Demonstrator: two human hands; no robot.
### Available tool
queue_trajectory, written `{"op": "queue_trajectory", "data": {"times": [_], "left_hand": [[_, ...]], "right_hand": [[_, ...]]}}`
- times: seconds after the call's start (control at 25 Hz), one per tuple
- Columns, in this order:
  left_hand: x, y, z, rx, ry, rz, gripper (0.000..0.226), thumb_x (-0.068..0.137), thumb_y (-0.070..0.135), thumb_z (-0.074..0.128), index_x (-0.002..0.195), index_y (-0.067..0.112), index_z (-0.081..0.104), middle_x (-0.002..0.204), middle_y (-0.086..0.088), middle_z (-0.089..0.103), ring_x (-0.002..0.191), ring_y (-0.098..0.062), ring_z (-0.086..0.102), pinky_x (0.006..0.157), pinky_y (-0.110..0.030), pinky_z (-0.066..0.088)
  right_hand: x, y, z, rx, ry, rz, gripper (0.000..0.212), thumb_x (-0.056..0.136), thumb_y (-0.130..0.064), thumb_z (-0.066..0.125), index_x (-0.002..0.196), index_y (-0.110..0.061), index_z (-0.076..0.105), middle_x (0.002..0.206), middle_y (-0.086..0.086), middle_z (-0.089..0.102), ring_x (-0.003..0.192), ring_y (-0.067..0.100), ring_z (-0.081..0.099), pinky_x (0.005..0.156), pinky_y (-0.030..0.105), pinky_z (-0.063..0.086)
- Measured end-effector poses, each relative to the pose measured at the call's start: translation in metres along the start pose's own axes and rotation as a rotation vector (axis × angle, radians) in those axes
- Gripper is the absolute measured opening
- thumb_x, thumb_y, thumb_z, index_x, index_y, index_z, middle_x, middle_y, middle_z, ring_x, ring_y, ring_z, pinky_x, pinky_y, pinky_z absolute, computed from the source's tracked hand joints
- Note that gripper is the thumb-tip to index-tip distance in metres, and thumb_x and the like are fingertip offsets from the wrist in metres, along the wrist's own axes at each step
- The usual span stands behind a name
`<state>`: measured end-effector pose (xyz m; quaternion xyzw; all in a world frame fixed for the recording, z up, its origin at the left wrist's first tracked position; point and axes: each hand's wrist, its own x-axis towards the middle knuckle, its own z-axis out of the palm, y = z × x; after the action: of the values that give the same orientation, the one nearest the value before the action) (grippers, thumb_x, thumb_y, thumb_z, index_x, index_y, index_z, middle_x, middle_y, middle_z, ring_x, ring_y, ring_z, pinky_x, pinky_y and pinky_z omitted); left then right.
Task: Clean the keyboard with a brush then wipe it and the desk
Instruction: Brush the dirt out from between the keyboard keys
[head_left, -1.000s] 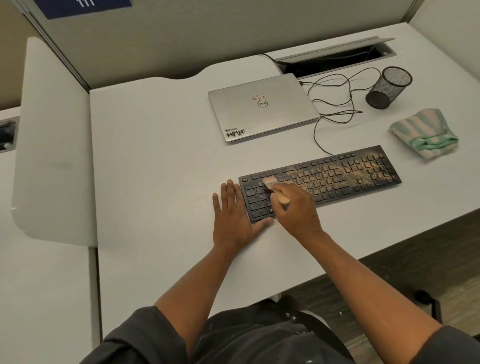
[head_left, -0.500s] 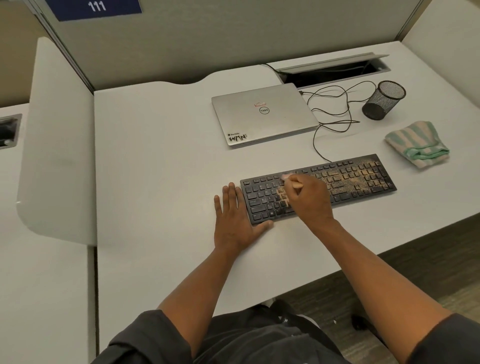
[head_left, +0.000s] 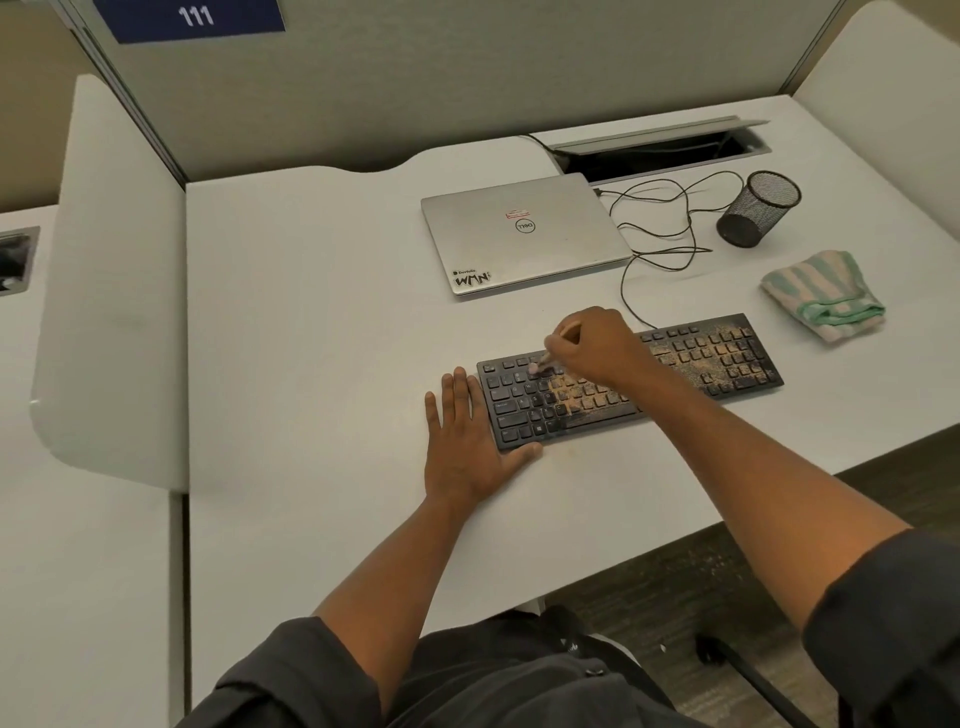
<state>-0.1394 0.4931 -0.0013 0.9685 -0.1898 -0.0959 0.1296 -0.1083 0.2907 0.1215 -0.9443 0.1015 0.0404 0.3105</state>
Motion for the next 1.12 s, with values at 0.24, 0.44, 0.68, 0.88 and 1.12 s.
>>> {"op": "queue_trajectory", "data": {"times": [0.24, 0.44, 0.68, 0.88, 1.12], "left_hand": [[-0.001, 0.001, -0.001, -0.008, 0.002, 0.001, 0.132, 0.075, 0.097, 0.025, 0.160, 0.001, -0.005, 0.168, -0.019, -0.012, 0.155, -0.030, -0.018, 0.124, -0.052, -0.012], [0.000, 0.001, -0.001, -0.024, 0.012, -0.002, 0.132, 0.075, 0.097, 0.027, 0.160, 0.001, -0.003, 0.168, -0.019, -0.011, 0.155, -0.030, -0.017, 0.124, -0.051, -0.013], [0.000, 0.000, -0.001, -0.018, 0.009, -0.001, 0.132, 0.075, 0.097, 0.026, 0.160, 0.002, -0.004, 0.168, -0.019, -0.011, 0.155, -0.030, -0.018, 0.124, -0.052, -0.012], [-0.001, 0.001, -0.001, -0.014, 0.015, -0.006, 0.130, 0.076, 0.096, 0.028, 0.160, 0.002, -0.003, 0.168, -0.019, -0.010, 0.155, -0.030, -0.017, 0.124, -0.052, -0.012], [-0.001, 0.001, -0.001, -0.015, 0.016, -0.004, 0.131, 0.075, 0.097, 0.026, 0.160, 0.002, -0.003, 0.168, -0.019, -0.011, 0.155, -0.029, -0.017, 0.124, -0.052, -0.012]], "right_hand": [[0.023, -0.016, -0.007, -0.052, -0.028, 0.072, 0.026, 0.089, -0.022, 0.062, 0.080, -0.001, 0.073, 0.072, 0.012, 0.073, 0.067, 0.027, 0.070, 0.070, 0.037, 0.058], [0.031, -0.022, -0.007, -0.225, -0.026, 0.129, 0.024, 0.088, -0.024, 0.061, 0.081, -0.003, 0.068, 0.067, 0.006, 0.062, 0.073, 0.027, 0.063, 0.058, 0.027, 0.046], [0.033, -0.021, -0.013, -0.022, -0.115, 0.191, 0.022, 0.091, -0.019, 0.061, 0.089, 0.000, 0.070, 0.076, 0.010, 0.075, 0.058, 0.017, 0.067, 0.072, 0.035, 0.061], [0.035, -0.013, -0.018, -0.185, 0.029, 0.202, 0.022, 0.088, -0.022, 0.062, 0.083, -0.003, 0.070, 0.081, 0.011, 0.070, 0.082, 0.029, 0.067, 0.070, 0.033, 0.053], [0.033, -0.001, -0.022, -0.215, 0.034, 0.232, 0.025, 0.091, -0.023, 0.061, 0.094, -0.002, 0.073, 0.085, 0.009, 0.071, 0.080, 0.026, 0.067, 0.070, 0.031, 0.052]]}}
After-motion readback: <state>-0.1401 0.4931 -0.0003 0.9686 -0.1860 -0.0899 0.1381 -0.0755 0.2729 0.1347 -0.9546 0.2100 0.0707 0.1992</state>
